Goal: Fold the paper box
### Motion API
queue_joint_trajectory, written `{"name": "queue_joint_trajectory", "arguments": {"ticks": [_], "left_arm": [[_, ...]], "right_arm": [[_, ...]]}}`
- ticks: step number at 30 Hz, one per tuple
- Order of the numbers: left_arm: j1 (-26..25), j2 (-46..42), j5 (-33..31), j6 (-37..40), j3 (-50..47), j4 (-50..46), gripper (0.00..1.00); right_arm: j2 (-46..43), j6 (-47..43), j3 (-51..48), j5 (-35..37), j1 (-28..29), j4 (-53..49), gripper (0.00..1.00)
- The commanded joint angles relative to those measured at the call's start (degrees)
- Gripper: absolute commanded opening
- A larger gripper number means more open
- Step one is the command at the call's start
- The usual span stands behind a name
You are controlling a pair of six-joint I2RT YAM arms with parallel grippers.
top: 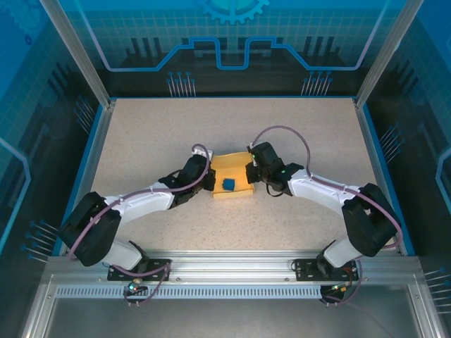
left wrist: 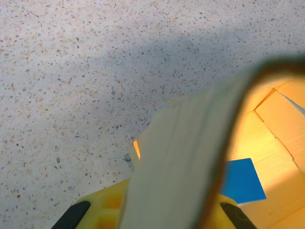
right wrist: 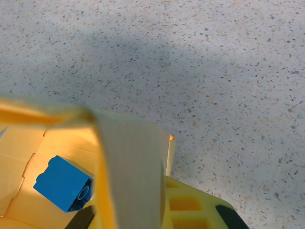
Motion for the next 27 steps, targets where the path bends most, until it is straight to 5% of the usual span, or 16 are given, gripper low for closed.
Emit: {"name": "queue_joint_trajectory", "arguments": {"ticks": [1, 27], "left_arm": [[-0.7, 1.5, -0.4, 0.4, 3.4, 2.1, 0.11], [-1.8, 9.1, -0.5, -0.2, 5.9, 9.2, 0.10]], "right_arm": [[0.3, 1.6, 2.6, 1.8, -0.2, 0.0, 0.06], [0.2, 9.6, -0.9, 5.8, -1.8, 5.3, 0.06]]}}
